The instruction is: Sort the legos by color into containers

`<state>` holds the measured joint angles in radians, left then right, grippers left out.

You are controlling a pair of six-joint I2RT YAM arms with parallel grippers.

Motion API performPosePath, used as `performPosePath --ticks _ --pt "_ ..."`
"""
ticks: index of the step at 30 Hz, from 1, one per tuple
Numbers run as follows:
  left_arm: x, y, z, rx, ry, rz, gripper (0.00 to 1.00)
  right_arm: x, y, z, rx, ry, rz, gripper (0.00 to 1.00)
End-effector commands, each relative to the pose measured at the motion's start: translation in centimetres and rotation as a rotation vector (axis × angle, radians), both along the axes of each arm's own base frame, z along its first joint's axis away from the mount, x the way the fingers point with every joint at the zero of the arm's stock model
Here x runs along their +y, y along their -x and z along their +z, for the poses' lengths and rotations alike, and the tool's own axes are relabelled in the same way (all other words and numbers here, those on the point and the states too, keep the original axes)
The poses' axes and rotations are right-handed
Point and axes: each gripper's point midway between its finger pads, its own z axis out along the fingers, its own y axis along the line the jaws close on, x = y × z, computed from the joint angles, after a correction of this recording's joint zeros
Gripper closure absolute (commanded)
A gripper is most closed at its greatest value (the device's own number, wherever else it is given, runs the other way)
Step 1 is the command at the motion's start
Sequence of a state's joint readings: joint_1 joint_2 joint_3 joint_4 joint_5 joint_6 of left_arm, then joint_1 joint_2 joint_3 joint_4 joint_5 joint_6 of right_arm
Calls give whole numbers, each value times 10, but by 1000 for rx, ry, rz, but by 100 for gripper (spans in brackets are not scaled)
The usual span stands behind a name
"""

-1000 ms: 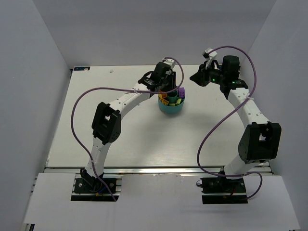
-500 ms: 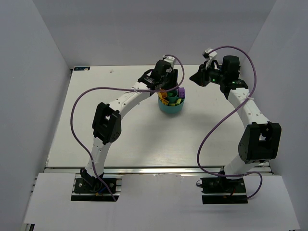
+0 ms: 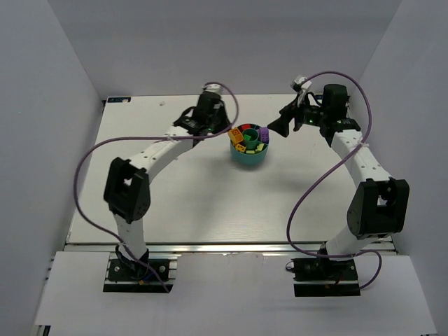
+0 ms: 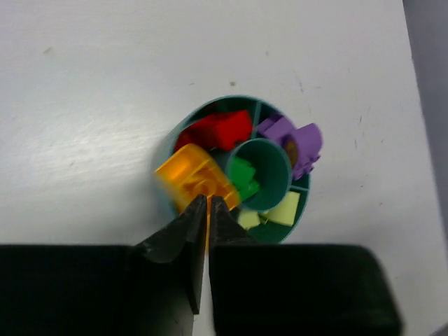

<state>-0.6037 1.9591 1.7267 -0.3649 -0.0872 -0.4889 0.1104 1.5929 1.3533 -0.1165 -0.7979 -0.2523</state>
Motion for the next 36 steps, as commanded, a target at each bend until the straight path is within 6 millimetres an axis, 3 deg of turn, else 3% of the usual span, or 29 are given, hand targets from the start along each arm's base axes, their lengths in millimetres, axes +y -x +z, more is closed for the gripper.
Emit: performPosePath --ticks 1,2,3,4,6,7,8,9,10,13,14,17,18,25,29,36 --pt "82 -7 56 -35 251 225 80 8 18 20 -73 -29 108 11" --pt "99 -5 50 -13 275 263 72 11 21 21 -71 -37 129 10" --pt "118 4 26 46 267 313 66 12 22 20 -65 -40 136 11" --pt "145 4 33 43 295 385 59 13 22 19 -59 -40 139 15" --pt "180 16 12 91 239 502 45 14 19 16 -40 -36 128 23" --pt "200 18 12 96 221 562 29 15 18 16 -31 -36 126 26" --pt "213 21 3 123 182 606 22 14 17 13 -15 -31 115 29" --pt "231 34 -15 195 100 668 19 14 13 13 -8 -30 112 36" --pt "246 32 -27 235 54 696 18 15 12 12 7 -30 108 38" --pt "273 43 -55 342 -114 671 16 17 13 10 19 -22 121 36" --pt "276 43 -68 369 -163 637 15 18 15 10 12 -20 135 33" --pt "286 43 -79 366 -355 476 15 20 22 10 -12 -7 174 27" --pt "288 39 -80 344 -394 431 19 20 23 10 -14 -5 180 26" --pt "316 21 -88 221 -752 170 20 22 26 8 -5 -6 193 25" --pt "320 9 -104 205 -819 106 20 21 24 7 -4 1 192 25" --pt "323 -8 -131 233 -784 29 21 19 20 6 -6 21 182 24"
